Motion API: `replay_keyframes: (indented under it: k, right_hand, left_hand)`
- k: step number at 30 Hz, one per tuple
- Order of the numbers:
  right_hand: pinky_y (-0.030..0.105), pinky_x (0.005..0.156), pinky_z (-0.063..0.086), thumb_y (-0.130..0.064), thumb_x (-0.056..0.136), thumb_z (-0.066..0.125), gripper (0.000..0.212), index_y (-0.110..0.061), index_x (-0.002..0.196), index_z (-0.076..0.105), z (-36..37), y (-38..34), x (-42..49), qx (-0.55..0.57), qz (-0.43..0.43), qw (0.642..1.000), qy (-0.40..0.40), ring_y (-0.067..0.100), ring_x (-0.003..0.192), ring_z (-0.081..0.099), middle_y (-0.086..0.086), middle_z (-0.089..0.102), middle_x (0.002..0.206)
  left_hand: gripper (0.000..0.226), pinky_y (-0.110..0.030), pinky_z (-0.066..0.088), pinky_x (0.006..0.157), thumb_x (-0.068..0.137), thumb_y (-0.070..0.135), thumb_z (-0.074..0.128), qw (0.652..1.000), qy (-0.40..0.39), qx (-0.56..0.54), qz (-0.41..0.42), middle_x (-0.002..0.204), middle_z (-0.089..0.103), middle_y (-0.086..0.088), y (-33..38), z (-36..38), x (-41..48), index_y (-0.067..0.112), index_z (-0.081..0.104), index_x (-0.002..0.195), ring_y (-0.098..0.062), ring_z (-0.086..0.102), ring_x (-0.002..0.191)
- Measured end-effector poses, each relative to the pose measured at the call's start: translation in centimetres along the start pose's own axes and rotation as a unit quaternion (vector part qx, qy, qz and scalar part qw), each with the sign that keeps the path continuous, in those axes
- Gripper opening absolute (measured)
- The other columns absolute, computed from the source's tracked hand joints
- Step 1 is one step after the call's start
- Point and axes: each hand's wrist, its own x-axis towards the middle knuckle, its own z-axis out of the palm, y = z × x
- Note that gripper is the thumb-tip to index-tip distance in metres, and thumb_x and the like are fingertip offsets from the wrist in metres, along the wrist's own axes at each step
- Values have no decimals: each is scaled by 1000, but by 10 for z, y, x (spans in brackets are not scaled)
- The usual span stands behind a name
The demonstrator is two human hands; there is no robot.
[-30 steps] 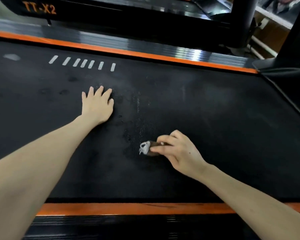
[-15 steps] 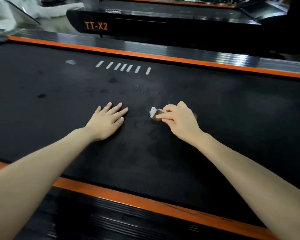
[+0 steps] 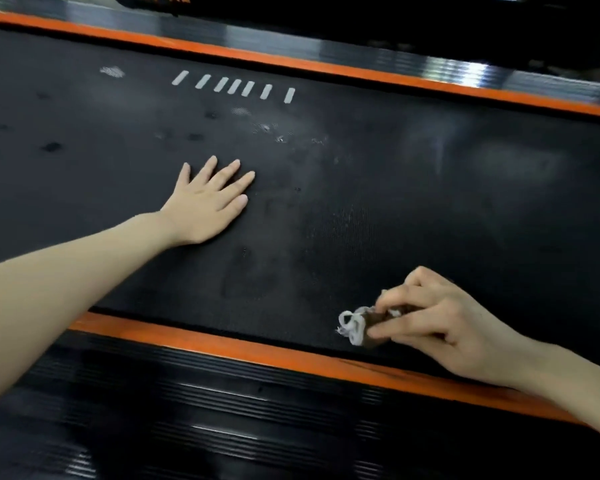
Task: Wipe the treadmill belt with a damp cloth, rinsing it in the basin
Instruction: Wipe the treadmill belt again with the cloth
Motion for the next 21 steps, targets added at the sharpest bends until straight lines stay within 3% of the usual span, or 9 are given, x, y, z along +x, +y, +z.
replay_keyframes:
  k: [5, 8, 10, 11, 14, 18, 21]
  right_hand:
    - [33, 93, 36, -43, 96, 36, 42, -28, 126, 60, 18, -40, 38, 38, 84, 996, -1, 16, 104, 46, -15, 55, 118]
    - [22, 109, 21, -26, 93, 40, 50, -41, 141, 32, 20, -64, 59, 136, 113, 982, -64, 8, 124, 34, -20, 43, 133]
    - [10, 107, 17, -11, 91, 49, 66, -44, 142, 23, 8, -66, 62, 141, 114, 980, -84, -1, 127, 32, -19, 41, 136]
    - [8, 105, 19, -9, 90, 53, 67, -42, 143, 27, 1, -64, 62, 106, 104, 986, -74, -2, 125, 36, -15, 43, 135]
    - [15, 93, 32, -35, 89, 58, 46, -37, 134, 50, -5, -51, 58, -45, 59, 996, -41, 7, 98, 46, -8, 52, 113]
    - [17, 77, 36, -45, 86, 61, 40, -37, 124, 59, 29, -55, 80, -69, 26, 995, -60, 7, 85, 35, -7, 33, 92]
    - [21, 69, 38, -44, 85, 62, 35, -35, 119, 64, 40, -59, 98, -77, 15, 997, -27, 8, 80, 35, -6, 31, 86]
  left_hand:
    - [56, -56, -3, 114, 98, 49, 11, 1000, -6, 17, 23, 159, -4, 1, -2, 2, 5, 33, 0, 150, -30, -8, 145]
    - [64, -57, -1, 113, 93, 59, 2, 999, -4, 24, 32, 160, -3, -1, -5, 2, 5, 32, 0, 151, -32, -6, 145]
    - [83, -58, 1, 113, 76, 66, -12, 999, -6, 24, 42, 160, -3, -1, -6, 1, 6, 31, 0, 151, -33, -4, 145]
    - [90, -58, 1, 113, 70, 66, -16, 999, -8, 24, 49, 160, -2, -2, -6, 1, 6, 31, 0, 151, -34, -4, 145]
    - [95, -58, 1, 112, 66, 66, -20, 998, 4, 19, 61, 159, 0, -4, -8, 4, 6, 30, 2, 151, -35, -2, 144]
    - [71, -60, 4, 111, 89, 58, -8, 996, 40, 42, 70, 159, 1, -7, -6, 6, 4, 26, 3, 151, -39, 0, 143]
    - [67, -61, 4, 111, 91, 53, 1, 995, 48, 45, 69, 159, 2, -9, -5, 7, 2, 24, 4, 151, -41, 1, 143]
